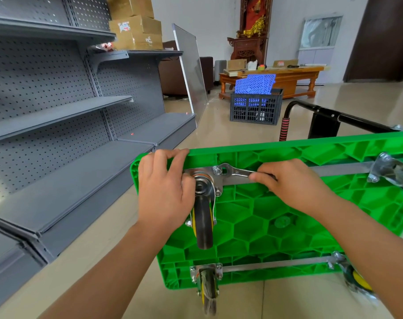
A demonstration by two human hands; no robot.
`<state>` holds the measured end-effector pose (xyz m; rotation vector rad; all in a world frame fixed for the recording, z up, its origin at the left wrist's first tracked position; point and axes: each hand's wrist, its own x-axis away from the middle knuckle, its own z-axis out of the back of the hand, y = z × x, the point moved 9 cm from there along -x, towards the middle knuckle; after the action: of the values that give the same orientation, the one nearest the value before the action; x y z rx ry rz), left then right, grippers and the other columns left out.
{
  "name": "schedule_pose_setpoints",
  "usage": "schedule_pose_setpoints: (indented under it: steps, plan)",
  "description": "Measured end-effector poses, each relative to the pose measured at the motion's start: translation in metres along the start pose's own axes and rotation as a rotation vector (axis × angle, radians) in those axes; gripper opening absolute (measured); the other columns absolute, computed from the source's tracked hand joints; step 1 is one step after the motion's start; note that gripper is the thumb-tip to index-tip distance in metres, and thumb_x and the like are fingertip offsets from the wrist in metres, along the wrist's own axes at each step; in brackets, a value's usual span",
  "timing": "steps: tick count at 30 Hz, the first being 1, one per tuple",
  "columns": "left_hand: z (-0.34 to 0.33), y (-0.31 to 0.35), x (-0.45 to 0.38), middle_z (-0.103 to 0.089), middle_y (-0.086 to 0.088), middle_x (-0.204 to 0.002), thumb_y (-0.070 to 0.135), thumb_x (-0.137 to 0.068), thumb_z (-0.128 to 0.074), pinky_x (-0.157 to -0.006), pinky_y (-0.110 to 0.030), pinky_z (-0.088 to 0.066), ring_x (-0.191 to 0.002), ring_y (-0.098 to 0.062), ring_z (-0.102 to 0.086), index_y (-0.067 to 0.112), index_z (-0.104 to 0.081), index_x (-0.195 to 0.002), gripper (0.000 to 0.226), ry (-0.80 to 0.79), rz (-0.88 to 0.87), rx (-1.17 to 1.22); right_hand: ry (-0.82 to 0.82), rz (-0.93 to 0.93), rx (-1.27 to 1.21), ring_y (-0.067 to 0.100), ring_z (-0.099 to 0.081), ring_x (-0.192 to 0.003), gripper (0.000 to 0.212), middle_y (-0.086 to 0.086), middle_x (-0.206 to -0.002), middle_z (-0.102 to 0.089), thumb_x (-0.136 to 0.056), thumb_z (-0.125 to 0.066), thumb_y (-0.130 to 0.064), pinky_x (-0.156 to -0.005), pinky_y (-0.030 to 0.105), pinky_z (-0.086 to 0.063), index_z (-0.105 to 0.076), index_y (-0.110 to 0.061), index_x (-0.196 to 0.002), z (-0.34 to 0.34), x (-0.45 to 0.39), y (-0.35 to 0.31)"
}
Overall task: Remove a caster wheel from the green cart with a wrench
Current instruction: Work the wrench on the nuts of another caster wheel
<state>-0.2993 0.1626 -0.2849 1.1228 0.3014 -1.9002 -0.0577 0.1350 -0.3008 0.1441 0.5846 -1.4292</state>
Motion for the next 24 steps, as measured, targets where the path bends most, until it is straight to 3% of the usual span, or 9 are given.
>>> schedule_pose_setpoints:
  steps: [5,9,13,19,24]
  plan:
    - [0.000,0.000,0.000,-0.056,-0.011,-0.114,0.024,-0.090,-0.038,-0.096,-0.047,-0.039,-0.102,-0.035,-0.048,0.010,-0.065,-0.129,0.050,0.005,-0.005,0.003,0.015,0.082,0.198,0.028,-0.061,-0.076,0.058,-0.002,-0.071,-0.063,-0.087,-0.034,-0.072,-0.062,0.035,-0.047,-0.069,-0.025,-0.086,0.019,-0.010,-0.011]
    - [0.000,0.001,0.000,-0.055,-0.011,-0.115,0.023,-0.090,-0.039,-0.097,-0.046,-0.038,-0.103,-0.034,-0.047,0.010,-0.065,-0.130,0.049,0.011,-0.006,0.005,0.002,0.102,0.274,0.028,-0.055,-0.073,0.058,0.000,-0.070,-0.061,-0.087,-0.035,-0.071,-0.060,0.033,-0.040,-0.069,-0.025,-0.088,0.025,-0.015,-0.018]
    - [0.000,0.002,0.000,-0.055,-0.012,-0.115,0.022,-0.089,-0.040,-0.096,-0.046,-0.039,-0.102,-0.035,-0.048,0.010,-0.065,-0.129,0.049,0.015,-0.005,0.005,0.000,0.127,0.337,0.031,-0.063,-0.086,0.050,0.001,-0.081,-0.068,-0.091,-0.042,-0.069,-0.062,0.033,-0.038,-0.070,-0.027,-0.090,0.033,-0.019,-0.027]
    - [0.001,0.002,-0.001,-0.056,-0.011,-0.114,0.023,-0.090,-0.040,-0.095,-0.047,-0.040,-0.102,-0.035,-0.048,0.009,-0.065,-0.129,0.048,0.020,-0.005,-0.002,-0.079,0.072,0.376,0.027,-0.052,-0.077,0.046,-0.005,-0.066,-0.048,-0.092,-0.050,-0.067,-0.063,0.032,-0.038,-0.054,-0.026,-0.070,0.037,-0.028,-0.042]
    - [0.000,0.002,-0.001,-0.056,-0.011,-0.114,0.024,-0.089,-0.040,-0.096,-0.047,-0.040,-0.101,-0.035,-0.048,0.009,-0.065,-0.129,0.049,0.018,-0.002,-0.004,0.052,0.099,0.425,0.030,-0.065,-0.084,0.054,0.001,-0.078,-0.066,-0.089,-0.041,-0.075,-0.060,0.031,-0.036,-0.066,-0.026,-0.086,0.037,-0.021,-0.045]
